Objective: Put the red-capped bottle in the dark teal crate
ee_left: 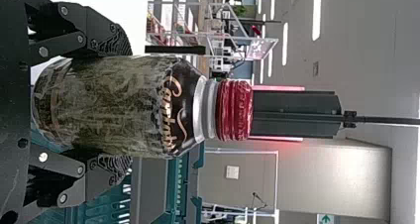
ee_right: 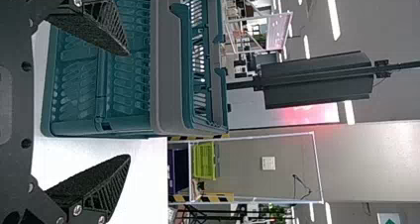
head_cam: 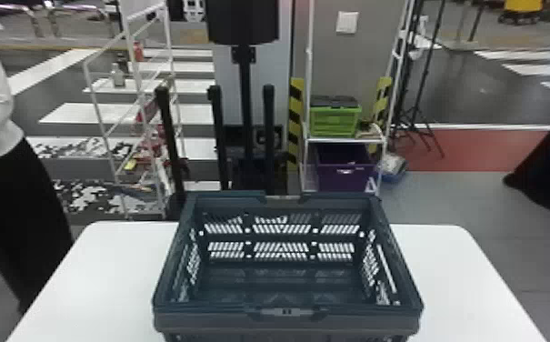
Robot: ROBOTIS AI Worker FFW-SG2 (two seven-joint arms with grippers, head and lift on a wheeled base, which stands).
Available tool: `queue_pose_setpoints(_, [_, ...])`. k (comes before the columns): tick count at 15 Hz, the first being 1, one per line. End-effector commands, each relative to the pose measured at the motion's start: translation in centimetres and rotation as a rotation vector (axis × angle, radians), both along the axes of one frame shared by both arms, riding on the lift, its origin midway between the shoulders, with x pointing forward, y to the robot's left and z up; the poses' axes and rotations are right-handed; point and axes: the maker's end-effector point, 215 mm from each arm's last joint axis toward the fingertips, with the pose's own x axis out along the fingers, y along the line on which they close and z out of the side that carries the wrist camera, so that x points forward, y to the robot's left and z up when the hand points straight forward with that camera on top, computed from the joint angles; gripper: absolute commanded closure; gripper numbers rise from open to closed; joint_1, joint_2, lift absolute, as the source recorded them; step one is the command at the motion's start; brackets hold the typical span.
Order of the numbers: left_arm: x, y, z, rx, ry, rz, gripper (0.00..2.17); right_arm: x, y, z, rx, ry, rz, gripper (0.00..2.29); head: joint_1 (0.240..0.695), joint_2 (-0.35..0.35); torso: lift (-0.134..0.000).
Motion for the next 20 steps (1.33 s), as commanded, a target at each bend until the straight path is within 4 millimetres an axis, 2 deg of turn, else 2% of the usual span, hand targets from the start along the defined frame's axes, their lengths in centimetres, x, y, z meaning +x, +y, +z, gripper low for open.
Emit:
queue_pose_setpoints(1, [0.0,0.0,0.0,0.0,-0.001,0.0,2.15,0.0,0.0,0.0,0.001,0.0,0.0,0.15,0.499,0.0,0.0])
queue_pose_setpoints(11, [0.1,0.2,0.5,0.0,-0.008,0.005,2.15,0.0,0.0,0.1,0.001,-0.002,0.0,0.15,0.499,0.0,0.0])
queue_pose_setpoints(13, [0.7,1.7,1.5,0.023,-0.019,0.023,2.15,0.0,0.0,0.0,0.001,0.0,0.0,0.15,0.499,0.0,0.0])
queue_pose_setpoints(15, [2.1,4.4,3.2,0.068,-0.014,0.05,2.15,-0.1,-0.1,0.1,0.0,-0.002,-0.001,0.15,0.499,0.0,0.0])
queue_pose_setpoints(18, [5.2,8.0,6.3,0.124,0.021,0.062,2.15,-0.2,-0.1,-0.1,-0.001,0.004,-0.002,0.15,0.499,0.0,0.0])
queue_pose_setpoints(20, [7.9,10.4,6.4,0.16,0.131,0.058,2.15,-0.1,-0.2,0.0,-0.001,0.001,-0.004,0.15,0.499,0.0,0.0])
